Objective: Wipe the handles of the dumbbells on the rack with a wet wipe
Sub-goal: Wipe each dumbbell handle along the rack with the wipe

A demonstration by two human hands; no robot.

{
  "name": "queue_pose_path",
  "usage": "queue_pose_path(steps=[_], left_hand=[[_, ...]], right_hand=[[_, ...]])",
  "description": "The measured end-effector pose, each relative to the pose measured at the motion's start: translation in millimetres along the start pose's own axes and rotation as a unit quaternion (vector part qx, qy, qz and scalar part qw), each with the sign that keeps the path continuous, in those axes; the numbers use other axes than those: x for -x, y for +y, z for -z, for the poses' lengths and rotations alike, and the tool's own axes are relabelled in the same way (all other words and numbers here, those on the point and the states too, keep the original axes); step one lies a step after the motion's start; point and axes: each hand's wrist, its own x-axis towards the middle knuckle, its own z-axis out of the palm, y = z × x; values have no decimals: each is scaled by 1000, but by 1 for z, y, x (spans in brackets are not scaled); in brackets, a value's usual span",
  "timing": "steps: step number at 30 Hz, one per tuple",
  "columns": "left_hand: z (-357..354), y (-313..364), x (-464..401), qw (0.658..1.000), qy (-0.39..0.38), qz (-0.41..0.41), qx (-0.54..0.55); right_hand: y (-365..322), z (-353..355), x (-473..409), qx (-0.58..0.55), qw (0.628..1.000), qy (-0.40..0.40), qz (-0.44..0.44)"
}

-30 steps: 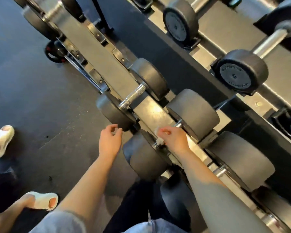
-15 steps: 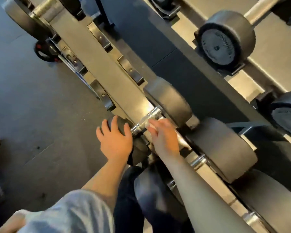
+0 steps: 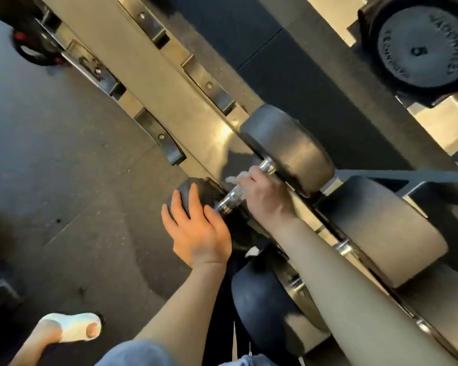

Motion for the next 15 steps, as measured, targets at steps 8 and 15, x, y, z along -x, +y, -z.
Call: queue_pose_path(steps=[8,15], left_hand=[[-2,0,-1,1000,20,-8,-7],[-3,-2,2,999,32,-9,-3]], right_hand=[[-16,-24,23,-103,993,38,-43],[-12,-18,24,-89,995,25,38]])
